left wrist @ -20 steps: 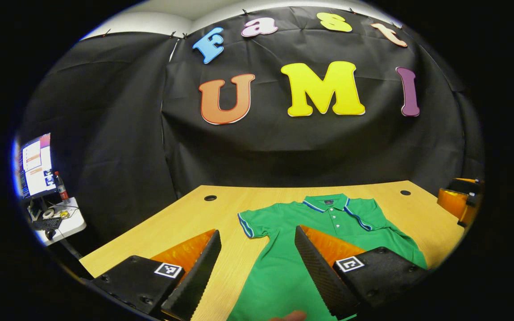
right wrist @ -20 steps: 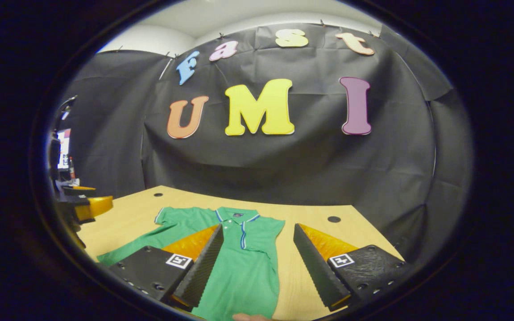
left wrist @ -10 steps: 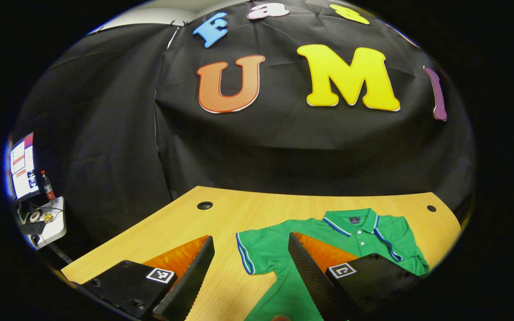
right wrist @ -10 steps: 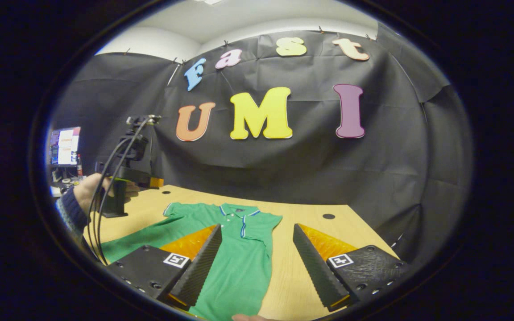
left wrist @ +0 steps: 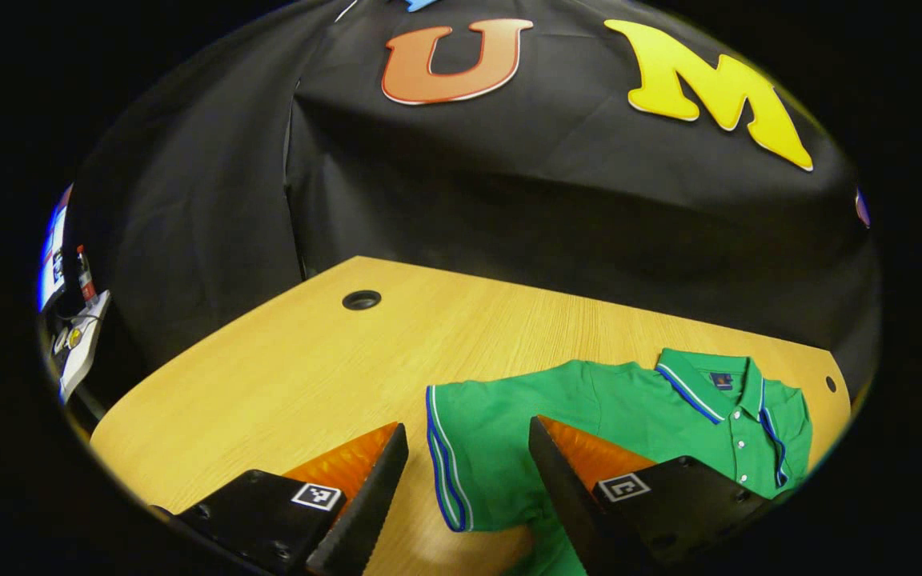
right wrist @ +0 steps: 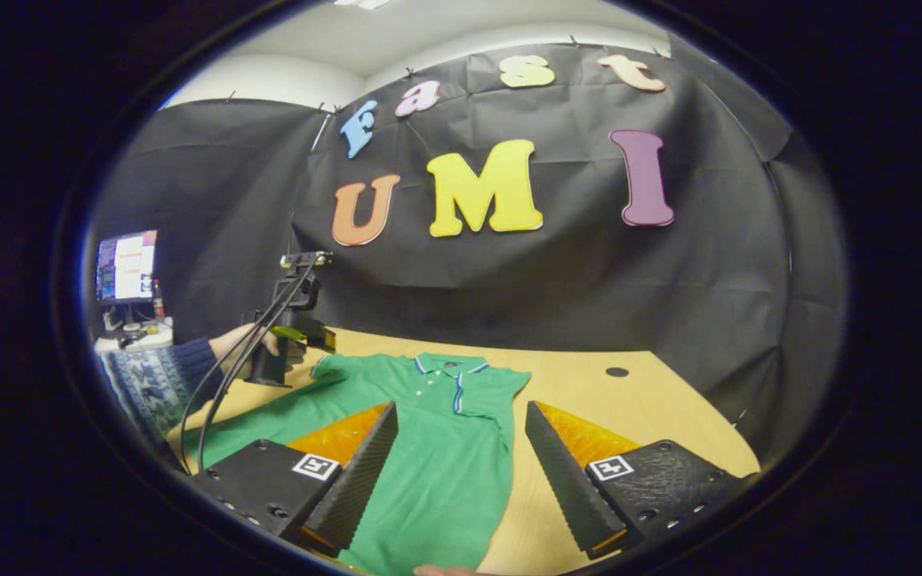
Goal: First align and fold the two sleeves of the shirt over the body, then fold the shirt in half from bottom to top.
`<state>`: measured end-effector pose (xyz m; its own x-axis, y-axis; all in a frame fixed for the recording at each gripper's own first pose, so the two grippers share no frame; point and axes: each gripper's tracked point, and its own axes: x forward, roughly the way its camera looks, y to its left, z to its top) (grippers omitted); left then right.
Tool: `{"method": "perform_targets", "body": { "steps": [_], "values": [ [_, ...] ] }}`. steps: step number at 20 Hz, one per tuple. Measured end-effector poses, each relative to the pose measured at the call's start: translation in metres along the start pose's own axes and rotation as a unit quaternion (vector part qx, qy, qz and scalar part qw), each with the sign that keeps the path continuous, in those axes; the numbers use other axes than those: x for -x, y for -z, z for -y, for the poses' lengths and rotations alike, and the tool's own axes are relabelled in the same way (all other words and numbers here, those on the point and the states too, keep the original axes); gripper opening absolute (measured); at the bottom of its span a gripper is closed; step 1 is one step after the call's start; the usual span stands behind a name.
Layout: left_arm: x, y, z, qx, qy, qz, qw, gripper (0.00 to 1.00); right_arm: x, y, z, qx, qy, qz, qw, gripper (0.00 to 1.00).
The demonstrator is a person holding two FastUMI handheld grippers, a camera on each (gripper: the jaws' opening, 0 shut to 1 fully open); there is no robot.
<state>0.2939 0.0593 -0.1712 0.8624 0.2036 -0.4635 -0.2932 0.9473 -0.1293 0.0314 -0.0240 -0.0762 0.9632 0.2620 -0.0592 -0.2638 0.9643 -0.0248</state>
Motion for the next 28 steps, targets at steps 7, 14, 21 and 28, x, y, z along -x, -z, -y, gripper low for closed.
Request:
{"method": "perform_targets", "body": {
  "steps": [7,14,21,28],
  "values": [
    [-0.014,0.017,-0.005,-0.031,0.004,-0.059,0.998,0.57,-0.006,0.003,0.006,-0.031,-0.005,0.005,0.999,0.96],
    [-0.019,0.013,0.009,-0.073,0.006,-0.053,0.996,0.08,-0.004,0.009,0.018,-0.044,0.002,0.003,0.999,0.96],
    [0.014,-0.041,0.072,-0.140,0.023,0.011,0.990,0.07,-0.004,0.012,0.019,-0.047,0.004,0.000,0.999,0.96],
    [0.030,-0.017,0.155,-0.158,0.103,-0.005,0.982,0.19,-0.002,0.013,0.027,-0.056,0.016,0.000,0.998,0.91]
  ]
}}
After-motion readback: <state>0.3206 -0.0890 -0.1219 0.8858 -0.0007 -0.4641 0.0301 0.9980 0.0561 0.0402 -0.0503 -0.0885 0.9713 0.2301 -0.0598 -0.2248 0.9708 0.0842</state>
